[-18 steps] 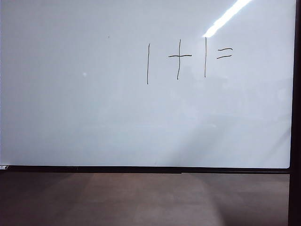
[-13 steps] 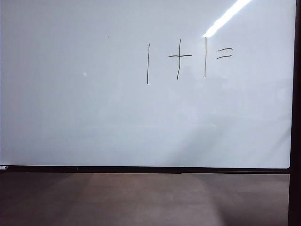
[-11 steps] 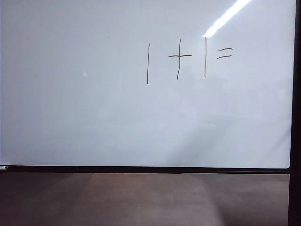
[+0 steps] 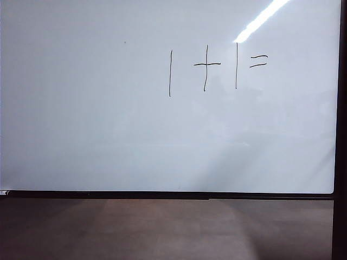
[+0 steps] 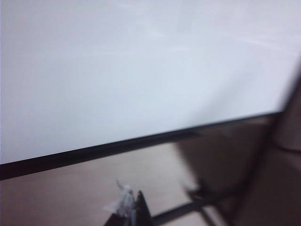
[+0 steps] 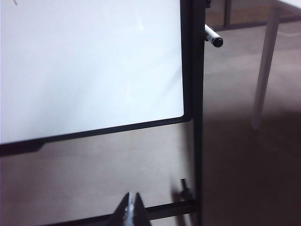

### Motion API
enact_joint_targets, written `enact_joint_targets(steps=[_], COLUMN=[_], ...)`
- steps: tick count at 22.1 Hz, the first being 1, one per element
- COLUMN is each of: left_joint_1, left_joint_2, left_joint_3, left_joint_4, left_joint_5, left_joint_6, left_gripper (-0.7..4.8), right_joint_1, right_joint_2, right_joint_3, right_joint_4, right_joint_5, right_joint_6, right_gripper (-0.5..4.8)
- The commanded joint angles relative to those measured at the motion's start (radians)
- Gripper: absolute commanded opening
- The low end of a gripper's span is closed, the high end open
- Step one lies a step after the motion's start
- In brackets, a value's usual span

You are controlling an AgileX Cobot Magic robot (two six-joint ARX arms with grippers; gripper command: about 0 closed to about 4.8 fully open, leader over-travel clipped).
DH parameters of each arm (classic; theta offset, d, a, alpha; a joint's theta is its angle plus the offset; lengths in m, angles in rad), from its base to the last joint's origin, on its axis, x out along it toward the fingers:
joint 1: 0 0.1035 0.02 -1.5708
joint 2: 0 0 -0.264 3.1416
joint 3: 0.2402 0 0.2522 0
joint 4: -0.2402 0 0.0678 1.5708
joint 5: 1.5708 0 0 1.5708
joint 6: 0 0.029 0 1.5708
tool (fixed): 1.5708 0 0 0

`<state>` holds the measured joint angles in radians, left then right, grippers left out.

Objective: Reach to the right to find the marker pen, pick it up, and write the answer to the math problem on the whiteboard.

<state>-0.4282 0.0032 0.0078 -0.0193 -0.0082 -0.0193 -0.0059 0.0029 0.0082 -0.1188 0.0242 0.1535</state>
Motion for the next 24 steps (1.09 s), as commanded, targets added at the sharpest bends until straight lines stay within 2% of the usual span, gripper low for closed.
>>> enact_joint_targets(steps=[1, 2, 3, 5, 6, 7, 9, 10, 13, 16, 17, 19, 20, 22, 24], left_joint_1=[-0.154, -0.217, -0.242, -0.318, -0.356, -0.383, -0.412, -0.418, -0.425, -0.425, -0.425, -0.425, -0.425, -0.424, -0.424], left_joint_2=[0.001, 0.001, 0.001, 0.001, 0.001, 0.001, 0.001, 0.001, 0.001, 0.001, 0.001, 0.001, 0.001, 0.001, 0.001], left_joint_3=[0.001, 0.001, 0.001, 0.001, 0.001, 0.001, 0.001, 0.001, 0.001, 0.0, 0.001, 0.001, 0.001, 0.001, 0.0], left_joint_4=[0.012, 0.012, 0.012, 0.012, 0.012, 0.012, 0.012, 0.012, 0.012, 0.012, 0.012, 0.011, 0.011, 0.012, 0.011], left_joint_5=[0.006, 0.008, 0.008, 0.008, 0.008, 0.008, 0.009, 0.008, 0.008, 0.008, 0.008, 0.008, 0.008, 0.008, 0.008], left_joint_6=[0.002, 0.001, 0.001, 0.001, 0.001, 0.001, 0.001, 0.001, 0.001, 0.001, 0.001, 0.001, 0.001, 0.001, 0.001], left_gripper=[-0.05, -0.05, -0.05, -0.05, -0.05, -0.05, -0.05, -0.04, -0.05, -0.05, -0.05, -0.05, -0.05, -0.04, -0.05], right_joint_1=[0.001, 0.0, 0.0, 0.0, 0.0, 0.0, 0.0, 0.0, -0.001, -0.03, -0.078, -0.176, -0.272, -0.415, -0.487], right_joint_2=[-0.001, -0.001, -0.001, -0.001, -0.001, 0.005, 0.044, 0.076, 0.296, 0.552, 0.66, 0.785, 0.879, 1.014, 1.126], right_joint_3=[-0.004, -0.004, -0.004, -0.001, 0.034, 0.102, 0.243, 0.305, 0.609, 0.843, 0.935, 1.032, 1.081, 1.129, 1.13], right_joint_4=[0.024, 0.042, 0.068, 0.198, 0.265, 0.265, 0.288, 0.312, 0.422, 0.592, 0.624, 0.623, 0.626, 0.649, 0.708], right_joint_5=[0.0, 0.0, 0.0, 0.009, 0.076, 0.163, 0.257, 0.287, 0.356, 0.427, 0.416, 0.325, 0.183, -0.016, -0.098], right_joint_6=[0.116, 0.149, 0.166, 0.183, 0.196, 0.243, 0.226, 0.196, -0.026, -0.24, -0.279, -0.254, -0.154, 0.069, 0.149], right_gripper=[0.0, -0.01, -0.01, -0.02, -0.03, -0.03, -0.03, -0.03, -0.03, -0.02, -0.02, -0.02, -0.02, -0.02, -0.02])
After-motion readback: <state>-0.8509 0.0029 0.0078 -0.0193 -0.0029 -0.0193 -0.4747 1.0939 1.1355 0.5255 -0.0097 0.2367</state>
